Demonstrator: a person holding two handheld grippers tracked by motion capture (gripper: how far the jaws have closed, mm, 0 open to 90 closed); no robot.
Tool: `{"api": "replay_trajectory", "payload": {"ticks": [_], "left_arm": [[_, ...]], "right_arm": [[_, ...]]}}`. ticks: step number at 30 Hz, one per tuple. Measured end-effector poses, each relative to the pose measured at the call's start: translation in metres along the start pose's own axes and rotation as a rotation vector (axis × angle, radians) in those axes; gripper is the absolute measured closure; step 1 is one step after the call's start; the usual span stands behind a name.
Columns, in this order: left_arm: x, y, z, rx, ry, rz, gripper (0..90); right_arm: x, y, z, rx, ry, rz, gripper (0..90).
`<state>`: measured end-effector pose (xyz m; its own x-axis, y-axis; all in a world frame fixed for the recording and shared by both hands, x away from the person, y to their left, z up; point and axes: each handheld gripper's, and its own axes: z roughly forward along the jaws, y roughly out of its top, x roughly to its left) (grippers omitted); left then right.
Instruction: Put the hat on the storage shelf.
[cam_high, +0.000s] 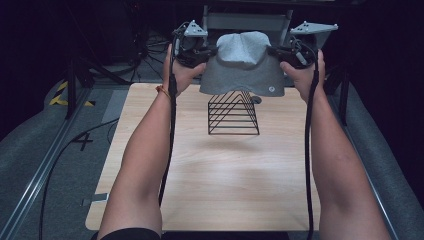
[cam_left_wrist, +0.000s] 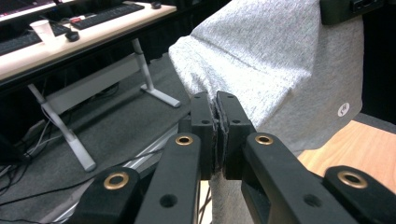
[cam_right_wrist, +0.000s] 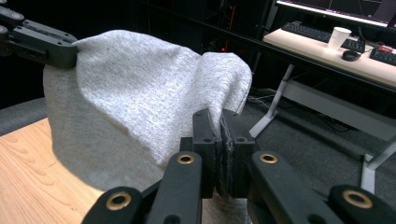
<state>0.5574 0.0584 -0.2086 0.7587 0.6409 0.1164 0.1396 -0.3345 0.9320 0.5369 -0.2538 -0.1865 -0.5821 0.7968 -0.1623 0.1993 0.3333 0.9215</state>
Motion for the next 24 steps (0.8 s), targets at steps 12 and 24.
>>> {"api": "replay_trajectory", "payload": {"ticks": [12, 24], "left_arm": [[-0.004, -0.015, 0.013, 0.017, -0.04, -0.02, 86.7], [-0.022, -0.02, -0.004, -0.04, -0.111, -0.016, 86.7]], "right_arm": [[0.0, -0.02, 0.009, 0.025, 0.024, 0.011, 85.7], [0.003, -0.031, -0.014, -0.006, 0.046, -0.006, 85.7]]}}
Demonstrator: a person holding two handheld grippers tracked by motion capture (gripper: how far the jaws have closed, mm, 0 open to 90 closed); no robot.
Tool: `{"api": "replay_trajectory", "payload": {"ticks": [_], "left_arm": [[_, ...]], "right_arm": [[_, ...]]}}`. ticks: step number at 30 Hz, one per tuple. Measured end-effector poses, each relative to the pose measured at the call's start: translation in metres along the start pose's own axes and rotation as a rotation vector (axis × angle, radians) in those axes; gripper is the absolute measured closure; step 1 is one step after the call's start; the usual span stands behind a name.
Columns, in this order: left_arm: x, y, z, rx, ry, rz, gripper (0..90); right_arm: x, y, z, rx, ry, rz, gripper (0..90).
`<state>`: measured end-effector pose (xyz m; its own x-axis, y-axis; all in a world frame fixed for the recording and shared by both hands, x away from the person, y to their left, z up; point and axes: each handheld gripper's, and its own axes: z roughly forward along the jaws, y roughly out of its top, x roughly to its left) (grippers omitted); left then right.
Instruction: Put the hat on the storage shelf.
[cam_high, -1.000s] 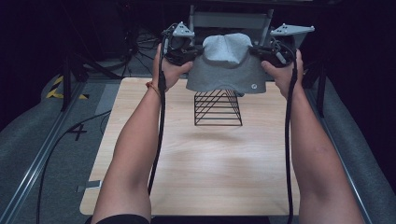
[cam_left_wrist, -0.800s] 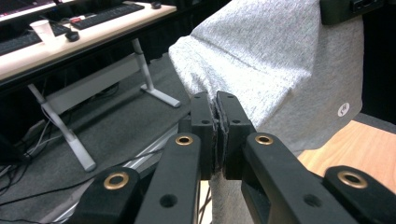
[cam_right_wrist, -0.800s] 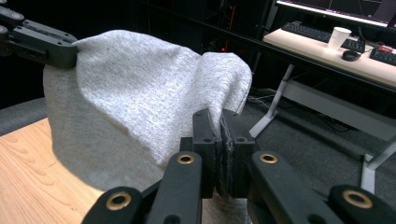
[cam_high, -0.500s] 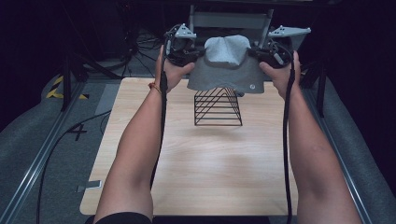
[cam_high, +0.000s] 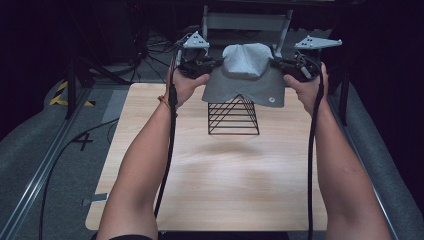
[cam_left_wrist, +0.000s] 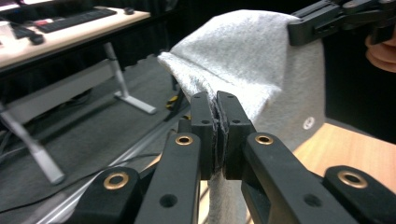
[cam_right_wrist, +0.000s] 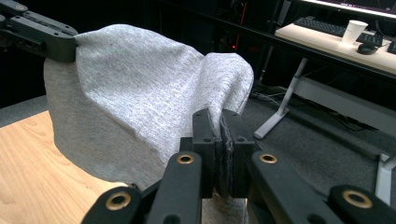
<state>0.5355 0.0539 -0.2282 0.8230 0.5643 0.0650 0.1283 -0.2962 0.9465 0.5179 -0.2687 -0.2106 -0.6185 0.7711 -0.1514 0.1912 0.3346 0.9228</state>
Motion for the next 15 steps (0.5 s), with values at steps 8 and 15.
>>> {"api": "replay_trajectory", "payload": {"ticks": [8, 15], "left_arm": [[-0.003, 0.003, -0.012, -0.028, -0.006, 0.003, 86.6], [-0.006, -0.006, -0.02, -0.04, -0.028, 0.002, 86.7]], "right_arm": [[0.006, 0.005, -0.01, -0.013, 0.004, -0.016, 85.7], [0.013, 0.005, -0.013, -0.018, 0.019, -0.026, 85.7]]}}
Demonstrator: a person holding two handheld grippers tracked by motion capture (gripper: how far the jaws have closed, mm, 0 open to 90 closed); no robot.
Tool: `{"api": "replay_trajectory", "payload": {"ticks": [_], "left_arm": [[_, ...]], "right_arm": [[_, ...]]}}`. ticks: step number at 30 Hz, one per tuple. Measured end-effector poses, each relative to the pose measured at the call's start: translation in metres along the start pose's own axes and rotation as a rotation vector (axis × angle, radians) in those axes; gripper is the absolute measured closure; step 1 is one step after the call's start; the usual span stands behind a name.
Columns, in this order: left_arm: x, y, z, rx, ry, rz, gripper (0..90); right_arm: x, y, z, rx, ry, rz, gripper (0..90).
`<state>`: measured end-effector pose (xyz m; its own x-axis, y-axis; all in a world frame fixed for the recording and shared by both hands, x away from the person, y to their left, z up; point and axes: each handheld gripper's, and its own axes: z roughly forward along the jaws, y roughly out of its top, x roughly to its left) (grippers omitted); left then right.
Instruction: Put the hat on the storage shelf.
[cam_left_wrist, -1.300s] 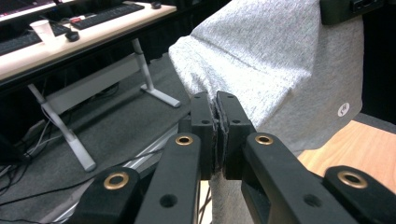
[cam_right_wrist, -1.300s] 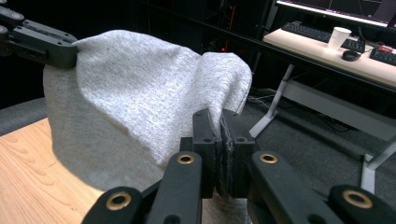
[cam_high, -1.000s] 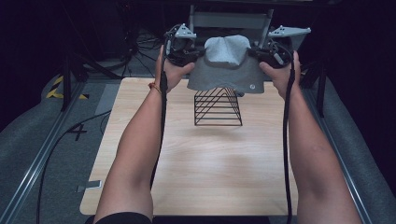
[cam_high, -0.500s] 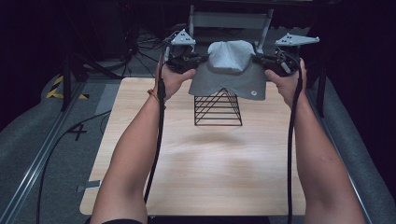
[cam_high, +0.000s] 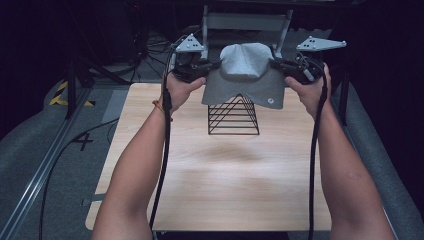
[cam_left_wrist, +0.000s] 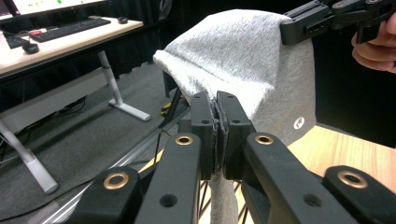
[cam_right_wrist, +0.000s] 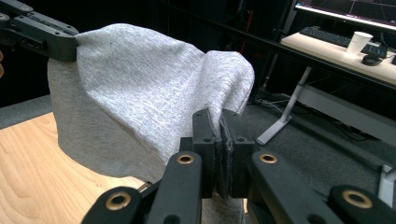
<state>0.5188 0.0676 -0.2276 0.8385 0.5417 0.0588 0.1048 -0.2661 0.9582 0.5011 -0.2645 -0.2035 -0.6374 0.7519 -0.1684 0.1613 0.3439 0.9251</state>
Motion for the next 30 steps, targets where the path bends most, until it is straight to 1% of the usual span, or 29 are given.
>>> {"api": "replay_trajectory", "payload": {"ticks": [1, 2, 3, 4, 6, 7, 8, 9, 12, 14, 16, 18, 19, 20, 21, 24, 25, 27, 28, 29, 30], "left_arm": [[0.0, -0.002, -0.001, 0.006, 0.002, 0.005, 86.7], [0.0, -0.004, -0.001, 0.008, 0.002, 0.002, 86.7], [0.001, -0.008, -0.002, 0.011, -0.001, -0.009, 86.7], [0.001, -0.008, -0.002, 0.011, -0.001, -0.009, 86.7], [0.003, -0.012, -0.004, -0.016, -0.005, -0.03, 86.7], [0.003, -0.013, -0.005, -0.012, -0.01, -0.034, 86.6], [0.002, -0.016, -0.004, 0.002, -0.009, -0.035, 86.7], [0.002, -0.017, -0.004, 0.009, -0.006, -0.025, 86.7], [0.001, -0.019, -0.003, 0.023, 0.0, -0.019, 86.6], [-0.002, -0.024, 0.002, 0.063, 0.013, 0.002, 86.5], [-0.002, -0.029, 0.007, 0.086, 0.013, 0.015, 86.5], [-0.003, -0.036, 0.012, 0.091, 0.005, -0.004, 86.5], [-0.003, -0.04, 0.015, 0.096, 0.005, -0.009, 86.5], [-0.003, -0.04, 0.015, 0.096, 0.005, -0.009, 86.5], [-0.002, -0.044, 0.018, 0.101, -0.003, -0.019, 86.5], [-0.001, -0.052, 0.023, 0.108, -0.006, -0.025, 86.5], [-0.001, -0.055, 0.025, 0.111, -0.007, -0.036, 86.5], [0.0, -0.063, 0.029, 0.118, -0.008, -0.046, 86.5], [0.0, -0.063, 0.029, 0.118, -0.008, -0.046, 86.5], [0.001, -0.069, 0.032, 0.121, -0.01, -0.05, 86.5], [0.001, -0.072, 0.033, 0.118, -0.013, -0.06, 86.5]], "right_arm": [[0.002, -0.001, 0.0, 0.005, 0.007, 0.001, 85.7], [0.003, -0.002, 0.0, 0.006, 0.006, -0.003, 85.7], [0.005, -0.004, 0.002, 0.013, 0.008, -0.008, 85.7], [0.005, -0.004, 0.002, 0.013, 0.008, -0.008, 85.7], [0.006, -0.006, 0.003, 0.019, 0.008, -0.012, 85.7], [0.006, -0.008, 0.004, 0.018, 0.013, -0.005, 85.7], [0.006, -0.008, 0.005, 0.019, 0.012, -0.008, 85.7], [0.007, -0.009, 0.005, 0.022, 0.01, -0.014, 85.7], [0.008, -0.009, 0.005, 0.027, 0.009, -0.013, 85.7], [0.008, -0.013, 0.007, 0.038, 0.004, -0.016, 85.6], [0.009, -0.018, 0.011, 0.058, 0.001, -0.022, 85.6], [0.009, -0.024, 0.014, 0.069, 0.005, -0.015, 85.6], [0.009, -0.027, 0.016, 0.071, 0.008, -0.013, 85.5], [0.009, -0.027, 0.016, 0.071, 0.008, -0.013, 85.5], [0.008, -0.031, 0.019, 0.076, 0.011, -0.009, 85.5], [0.007, -0.043, 0.024, 0.093, 0.017, -0.001, 85.5], [0.006, -0.049, 0.027, 0.097, 0.021, 0.005, 85.5], [0.005, -0.055, 0.029, 0.1, 0.025, 0.017, 85.5], [0.005, -0.055, 0.029, 0.1, 0.025, 0.017, 85.5], [0.004, -0.065, 0.032, 0.105, 0.038, 0.037, 85.4], [0.004, -0.069, 0.033, 0.108, 0.038, 0.038, 85.4]]}}
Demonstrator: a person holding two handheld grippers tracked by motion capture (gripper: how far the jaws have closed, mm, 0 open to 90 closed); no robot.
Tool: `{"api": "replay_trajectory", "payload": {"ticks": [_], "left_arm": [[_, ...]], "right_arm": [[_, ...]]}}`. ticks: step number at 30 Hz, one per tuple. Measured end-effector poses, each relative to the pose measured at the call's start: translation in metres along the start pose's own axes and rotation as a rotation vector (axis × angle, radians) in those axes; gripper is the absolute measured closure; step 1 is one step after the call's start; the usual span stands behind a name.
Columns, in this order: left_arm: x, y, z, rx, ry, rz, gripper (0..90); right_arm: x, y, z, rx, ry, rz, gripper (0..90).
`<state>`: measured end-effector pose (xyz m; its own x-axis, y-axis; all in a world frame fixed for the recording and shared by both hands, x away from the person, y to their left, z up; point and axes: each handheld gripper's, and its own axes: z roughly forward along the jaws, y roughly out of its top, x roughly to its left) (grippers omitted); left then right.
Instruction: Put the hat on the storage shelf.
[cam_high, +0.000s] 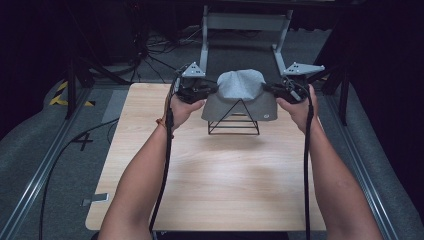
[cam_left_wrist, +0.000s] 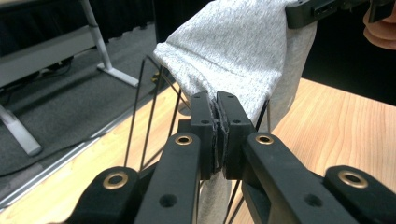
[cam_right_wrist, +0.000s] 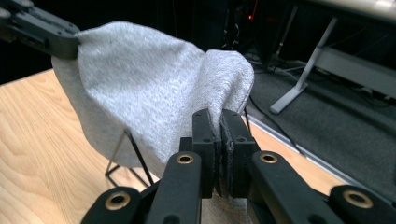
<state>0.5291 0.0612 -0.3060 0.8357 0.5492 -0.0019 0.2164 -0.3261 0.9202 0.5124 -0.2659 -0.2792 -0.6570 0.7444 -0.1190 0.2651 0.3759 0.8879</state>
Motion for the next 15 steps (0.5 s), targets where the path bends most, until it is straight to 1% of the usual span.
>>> {"api": "replay_trajectory", "payload": {"ticks": [1, 2, 5, 6, 7, 8, 10, 13, 14, 15], "left_arm": [[0.0, -0.003, 0.001, 0.001, -0.006, -0.008, 86.5], [0.0, -0.003, 0.001, 0.001, -0.006, -0.008, 86.5], [0.0, -0.012, 0.006, 0.004, -0.014, -0.019, 86.5], [0.0, -0.015, 0.007, 0.012, -0.012, -0.019, 86.5], [-0.001, -0.02, 0.01, 0.015, -0.018, -0.026, 86.5], [-0.001, -0.02, 0.01, 0.015, -0.018, -0.026, 86.5], [-0.001, -0.026, 0.013, 0.017, -0.021, -0.036, 86.5], [-0.001, -0.036, 0.018, 0.037, -0.02, -0.045, 86.5], [-0.001, -0.038, 0.019, 0.035, -0.022, -0.039, 86.5], [-0.002, -0.041, 0.021, 0.047, -0.015, -0.044, 86.5]], "right_arm": [[0.0, -0.004, 0.002, 0.005, 0.002, 0.006, 85.4], [0.0, -0.004, 0.002, 0.005, 0.002, 0.006, 85.4], [0.0, -0.017, 0.006, 0.015, 0.015, 0.027, 85.4], [0.0, -0.024, 0.009, 0.019, 0.022, 0.037, 85.4], [0.0, -0.026, 0.01, 0.021, 0.023, 0.04, 85.5], [0.0, -0.026, 0.01, 0.021, 0.023, 0.04, 85.5], [0.001, -0.034, 0.013, 0.032, 0.031, 0.043, 85.5], [0.001, -0.044, 0.018, 0.048, 0.035, 0.05, 85.5], [0.001, -0.047, 0.019, 0.052, 0.035, 0.054, 85.5], [0.001, -0.049, 0.02, 0.059, 0.034, 0.057, 85.5]]}}
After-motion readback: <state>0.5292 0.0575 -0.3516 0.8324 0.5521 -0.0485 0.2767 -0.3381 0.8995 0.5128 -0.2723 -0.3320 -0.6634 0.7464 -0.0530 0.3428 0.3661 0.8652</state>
